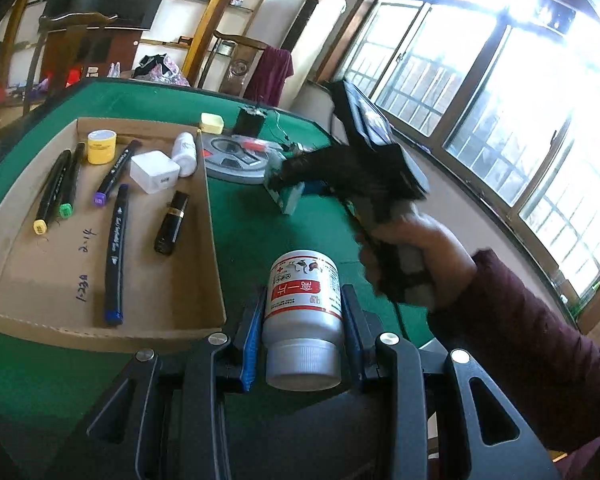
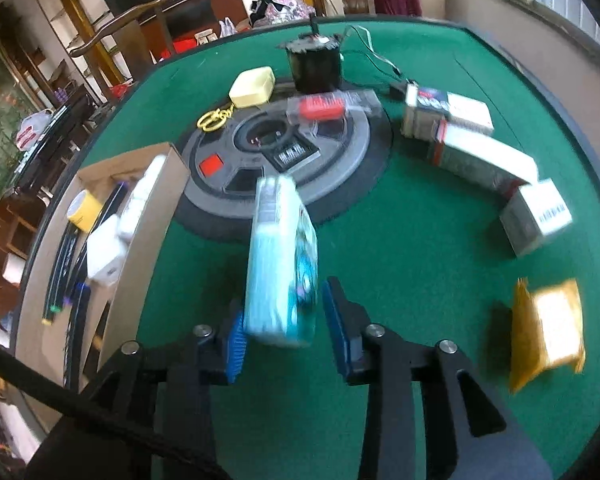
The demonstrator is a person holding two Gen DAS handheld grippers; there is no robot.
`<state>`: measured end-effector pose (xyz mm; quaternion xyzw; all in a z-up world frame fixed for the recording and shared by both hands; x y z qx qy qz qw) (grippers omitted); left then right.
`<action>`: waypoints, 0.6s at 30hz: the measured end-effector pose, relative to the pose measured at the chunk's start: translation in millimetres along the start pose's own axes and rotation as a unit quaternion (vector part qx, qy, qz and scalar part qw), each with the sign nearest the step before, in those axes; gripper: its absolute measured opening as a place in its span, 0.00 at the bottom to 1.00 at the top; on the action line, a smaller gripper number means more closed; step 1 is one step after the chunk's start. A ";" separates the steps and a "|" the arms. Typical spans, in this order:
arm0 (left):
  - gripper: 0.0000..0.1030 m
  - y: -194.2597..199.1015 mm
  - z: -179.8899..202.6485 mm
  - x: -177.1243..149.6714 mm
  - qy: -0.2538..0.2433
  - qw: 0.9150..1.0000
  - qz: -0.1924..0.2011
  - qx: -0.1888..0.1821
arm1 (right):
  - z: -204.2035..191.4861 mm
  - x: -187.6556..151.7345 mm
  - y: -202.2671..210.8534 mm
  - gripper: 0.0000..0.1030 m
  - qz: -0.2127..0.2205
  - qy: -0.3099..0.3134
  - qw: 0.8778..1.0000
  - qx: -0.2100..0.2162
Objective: Organize objects
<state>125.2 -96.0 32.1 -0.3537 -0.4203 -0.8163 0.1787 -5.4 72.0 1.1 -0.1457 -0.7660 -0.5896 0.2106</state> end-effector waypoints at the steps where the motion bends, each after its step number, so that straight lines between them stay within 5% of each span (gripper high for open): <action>1: 0.30 -1.6 1.3 -0.9 -0.001 1.000 -0.002 -0.002 | -1.2 1.7 -1.5 0.31 0.002 0.004 1.000 -0.002; 7: 0.30 -6.4 10.1 -7.2 -0.011 1.000 -0.012 -0.015 | -1.3 4.6 -2.6 0.13 0.005 0.003 1.000 0.002; 18: 0.30 4.4 7.6 -15.2 -0.006 0.999 0.003 -0.032 | 6.1 -10.3 29.1 0.13 0.009 -0.052 0.992 0.115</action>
Point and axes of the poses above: each gripper's, at about its wrist camera, not at the fingertips, and y roughly against the way its jaws point, z to its right, x to its top, the point moved 4 cm from there along -y, roughly the way its jaws point, and after that the axes turned 2 degrees about -y, right-handed, at the moved point
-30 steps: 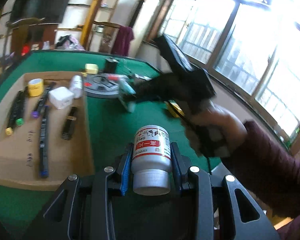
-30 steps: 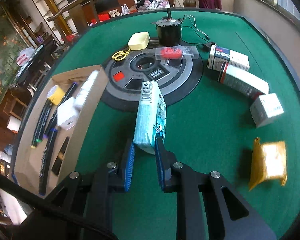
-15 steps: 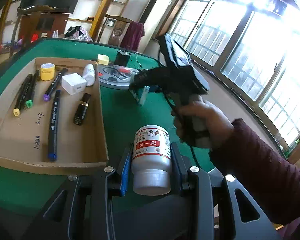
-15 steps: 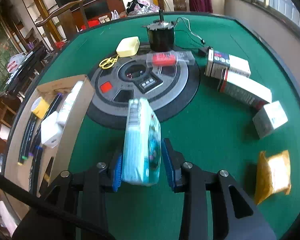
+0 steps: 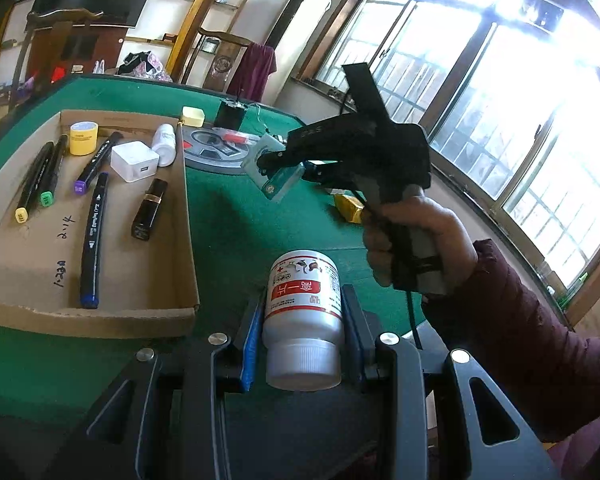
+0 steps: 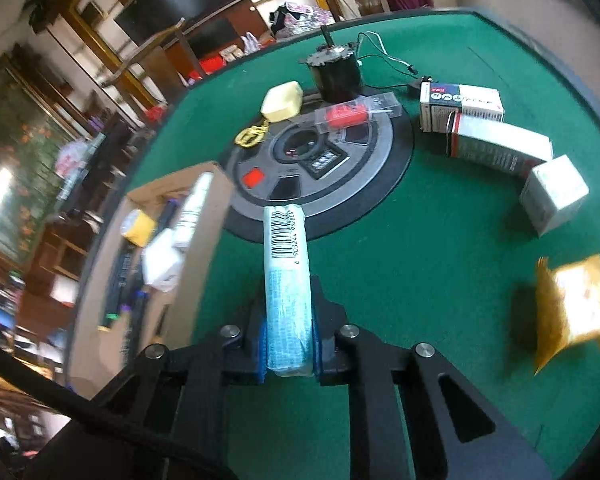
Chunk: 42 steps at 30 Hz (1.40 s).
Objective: Organize objects
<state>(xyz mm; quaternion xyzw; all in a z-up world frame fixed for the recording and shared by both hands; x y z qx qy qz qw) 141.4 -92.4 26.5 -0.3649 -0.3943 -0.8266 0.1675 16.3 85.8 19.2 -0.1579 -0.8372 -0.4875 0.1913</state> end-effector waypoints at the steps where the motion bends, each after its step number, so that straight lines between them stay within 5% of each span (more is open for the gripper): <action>1: 0.30 1.1 -0.5 -0.4 0.001 1.000 0.001 -0.001 | -1.0 -0.8 2.8 0.13 0.001 -0.004 1.000 0.009; 28: 0.30 42.3 -33.6 -2.1 0.039 0.998 0.043 0.005 | -65.8 -32.6 23.3 0.13 -0.006 0.019 0.993 0.120; 42: 0.30 90.4 -126.5 16.9 0.127 0.982 0.098 0.099 | -109.2 -39.9 -7.5 0.13 -0.046 0.040 0.987 0.151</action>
Point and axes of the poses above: each gripper's, at about its wrist camera, not at the fingertips, and y roughly against the way its jaws point, z to its right, x to its top, the point moved 4 cm from there along -y, roughly the way its jaws point, and after that the axes turned 2 degrees about -y, right-handed, at the moved point
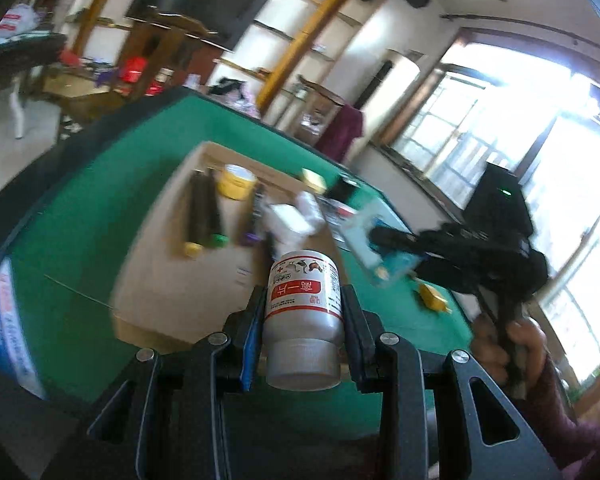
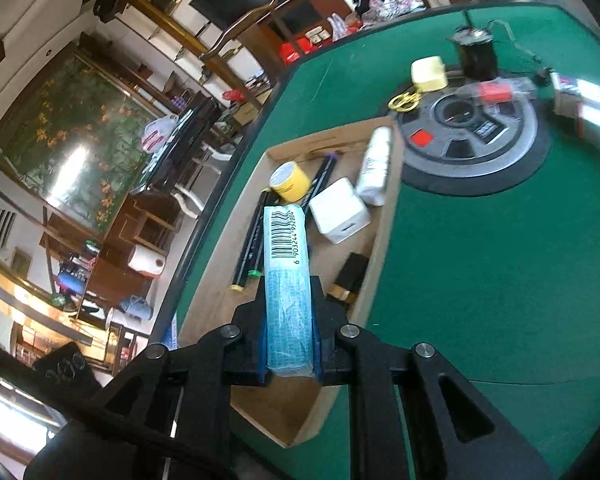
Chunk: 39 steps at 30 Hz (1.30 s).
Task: Organize objects
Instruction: 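Lower the pill bottle and cartoon tin into the tray and open both tools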
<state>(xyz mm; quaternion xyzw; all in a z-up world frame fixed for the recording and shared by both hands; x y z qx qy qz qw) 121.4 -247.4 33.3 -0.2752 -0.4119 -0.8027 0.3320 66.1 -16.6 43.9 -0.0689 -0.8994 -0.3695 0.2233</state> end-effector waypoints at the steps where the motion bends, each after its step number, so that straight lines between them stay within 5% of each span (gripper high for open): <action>1: 0.30 -1.6 -4.4 1.8 0.004 1.000 0.001 0.006 | -2.1 -1.0 -3.2 0.13 -0.003 0.001 1.000 0.002; 18: 0.30 -54.2 -49.3 15.3 0.046 0.992 -0.052 0.102 | -38.7 -24.6 -96.4 0.13 -0.097 0.025 0.995 0.023; 25: 0.29 -73.2 -64.3 32.3 0.078 0.985 -0.084 0.132 | -30.3 -15.7 -104.1 0.13 -0.094 0.038 0.995 -0.004; 33: 0.30 -85.4 -68.4 43.1 0.074 0.982 -0.068 0.160 | -23.4 -9.8 -110.1 0.13 -0.102 0.035 0.994 -0.010; 35: 0.31 -82.3 -67.3 41.1 0.081 0.983 -0.063 0.151 | -24.1 -11.3 -110.7 0.13 -0.104 0.034 0.994 -0.008; 39: 0.50 -67.4 -65.9 38.1 0.094 0.985 -0.048 0.140 | -24.8 -15.8 -114.2 0.14 -0.122 0.023 0.992 0.012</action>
Point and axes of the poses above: each gripper's, at about its wrist camera, not at the fingertips, and y roughly against the way its jaws point, z to its right, x to its top, the point moved 4 cm from there along -y, roughly the way its jaws point, and after that the axes turned 2 degrees about -y, right-handed, at the moved point
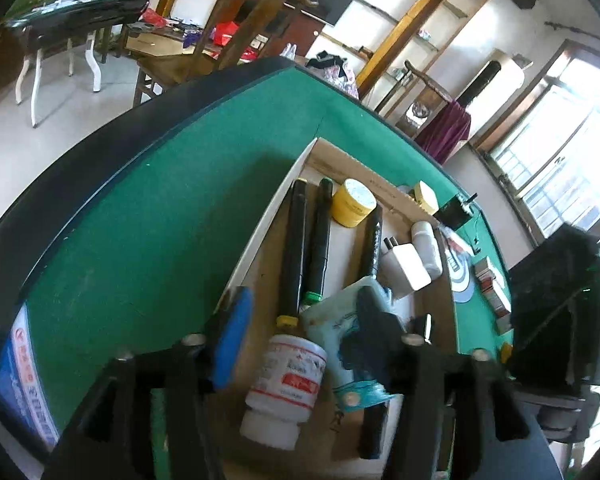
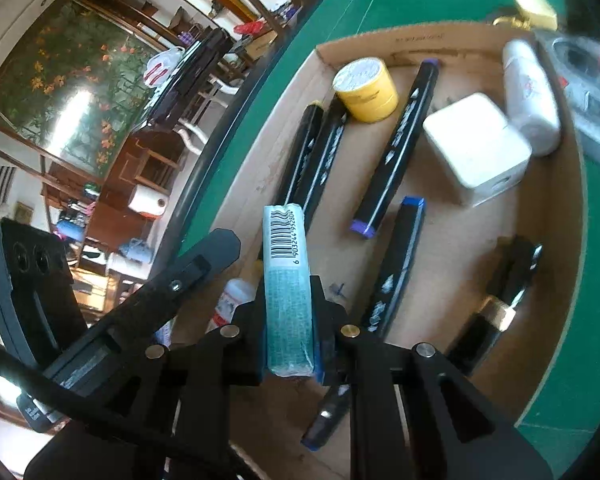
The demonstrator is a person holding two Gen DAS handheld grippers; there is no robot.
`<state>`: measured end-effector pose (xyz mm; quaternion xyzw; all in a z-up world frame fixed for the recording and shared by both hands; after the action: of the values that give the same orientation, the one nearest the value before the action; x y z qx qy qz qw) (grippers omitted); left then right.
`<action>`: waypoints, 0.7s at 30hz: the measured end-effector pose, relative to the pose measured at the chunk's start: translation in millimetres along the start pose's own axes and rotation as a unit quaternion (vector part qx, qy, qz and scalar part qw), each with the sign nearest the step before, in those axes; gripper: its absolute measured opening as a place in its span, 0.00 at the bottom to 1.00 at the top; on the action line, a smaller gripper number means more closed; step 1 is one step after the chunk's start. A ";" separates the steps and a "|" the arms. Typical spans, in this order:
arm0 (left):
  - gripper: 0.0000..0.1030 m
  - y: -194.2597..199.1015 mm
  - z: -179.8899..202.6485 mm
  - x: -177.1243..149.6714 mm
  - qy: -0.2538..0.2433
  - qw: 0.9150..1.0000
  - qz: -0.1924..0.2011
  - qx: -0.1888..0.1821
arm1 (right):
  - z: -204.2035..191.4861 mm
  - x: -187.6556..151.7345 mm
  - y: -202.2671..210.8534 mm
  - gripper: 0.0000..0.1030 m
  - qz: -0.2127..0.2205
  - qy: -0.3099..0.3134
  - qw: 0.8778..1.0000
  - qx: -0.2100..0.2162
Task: Organize objects
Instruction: 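Lower the pill bottle and cartoon tin into the tray and open both tools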
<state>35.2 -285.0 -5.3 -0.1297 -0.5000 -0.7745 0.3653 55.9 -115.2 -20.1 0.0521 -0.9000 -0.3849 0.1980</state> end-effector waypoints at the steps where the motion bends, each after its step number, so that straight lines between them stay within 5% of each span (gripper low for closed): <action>1: 0.52 3.8 0.9 0.0 0.001 1.000 0.005 0.000 | -1.0 -1.4 -2.0 0.14 -0.005 -0.003 1.000 0.005; 7: 0.57 32.3 4.0 0.7 -0.011 0.999 0.050 0.013 | 5.8 -9.5 -6.6 0.24 -0.021 -0.033 0.999 0.022; 13: 0.57 38.2 4.2 2.4 -0.013 0.998 0.063 0.021 | 8.4 -6.2 16.1 0.41 0.033 -0.004 0.996 -0.077; 21: 0.57 49.4 24.9 -4.2 -0.062 0.993 0.084 0.054 | -3.9 -10.1 45.7 0.46 0.076 0.017 0.994 -0.076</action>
<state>68.4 -273.1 37.5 -0.1989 -0.5502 -0.7032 0.4041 69.4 -83.4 11.7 -0.0249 -0.8660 -0.4351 0.2452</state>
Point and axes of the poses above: each gripper's, at about its wrist camera, not at the fingertips, and y roughly against the way its jaws point, z to its right, x to its top, the point moved 4 cm from there along -y, roughly the way its jaws point, and after that the axes turned 2 degrees about -y, right-handed, at the moved point
